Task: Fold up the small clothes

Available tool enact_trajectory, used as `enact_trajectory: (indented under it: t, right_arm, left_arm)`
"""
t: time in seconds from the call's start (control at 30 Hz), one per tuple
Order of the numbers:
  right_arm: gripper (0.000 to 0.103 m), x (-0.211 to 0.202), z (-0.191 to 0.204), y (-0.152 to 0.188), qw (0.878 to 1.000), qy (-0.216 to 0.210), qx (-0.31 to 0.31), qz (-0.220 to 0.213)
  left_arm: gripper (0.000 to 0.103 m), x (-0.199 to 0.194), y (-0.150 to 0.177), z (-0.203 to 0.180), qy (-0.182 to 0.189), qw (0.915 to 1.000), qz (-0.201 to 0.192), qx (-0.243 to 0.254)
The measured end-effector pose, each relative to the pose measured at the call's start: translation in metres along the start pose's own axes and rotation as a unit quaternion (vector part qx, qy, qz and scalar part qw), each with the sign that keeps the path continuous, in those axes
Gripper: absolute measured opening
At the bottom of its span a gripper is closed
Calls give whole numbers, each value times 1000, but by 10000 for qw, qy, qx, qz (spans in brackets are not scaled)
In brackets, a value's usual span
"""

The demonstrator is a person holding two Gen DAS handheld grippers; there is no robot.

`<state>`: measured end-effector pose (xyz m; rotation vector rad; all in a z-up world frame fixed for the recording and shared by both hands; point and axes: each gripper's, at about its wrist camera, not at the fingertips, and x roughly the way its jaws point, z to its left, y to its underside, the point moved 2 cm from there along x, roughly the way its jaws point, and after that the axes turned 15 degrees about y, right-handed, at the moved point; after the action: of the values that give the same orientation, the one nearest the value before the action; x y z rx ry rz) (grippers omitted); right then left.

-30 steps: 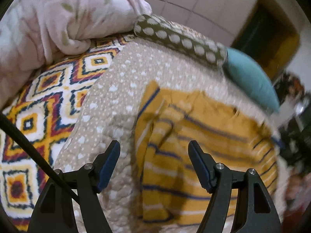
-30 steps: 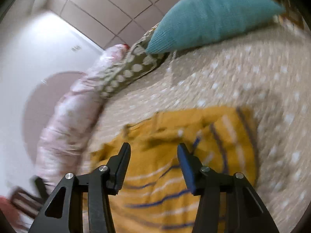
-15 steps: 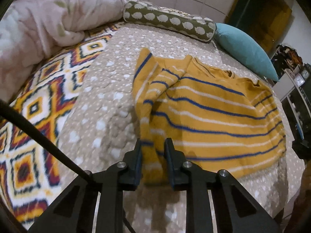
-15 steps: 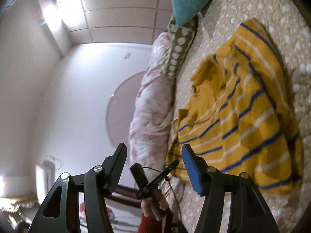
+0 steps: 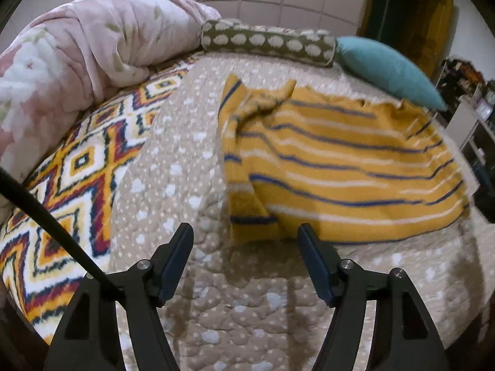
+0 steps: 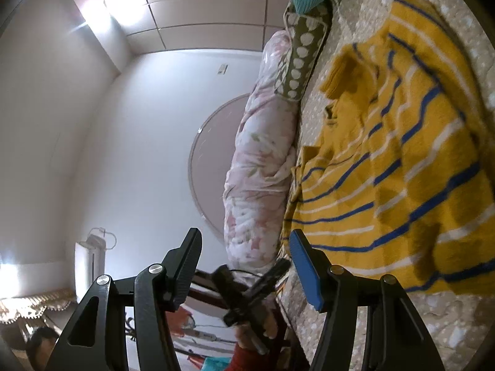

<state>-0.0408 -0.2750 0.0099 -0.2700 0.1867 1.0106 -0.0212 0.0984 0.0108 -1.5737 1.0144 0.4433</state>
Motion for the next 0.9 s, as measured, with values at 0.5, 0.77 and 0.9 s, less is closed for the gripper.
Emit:
enact_trajectory:
  t: [0.5, 0.77, 0.9]
  right_arm:
    - [60, -23, -30, -4, 9595, 2629, -363, -947]
    - [62, 36, 27, 27, 9087, 3663, -1926, -550]
    - [62, 89, 39, 44, 8924, 3804, -2421, -158]
  left_arm:
    - [98, 36, 21, -6, -273, 9996, 36, 117]
    - [103, 32, 21, 4, 263, 9995, -110, -97]
    - [103, 30, 22, 4, 312, 9993, -197, -103]
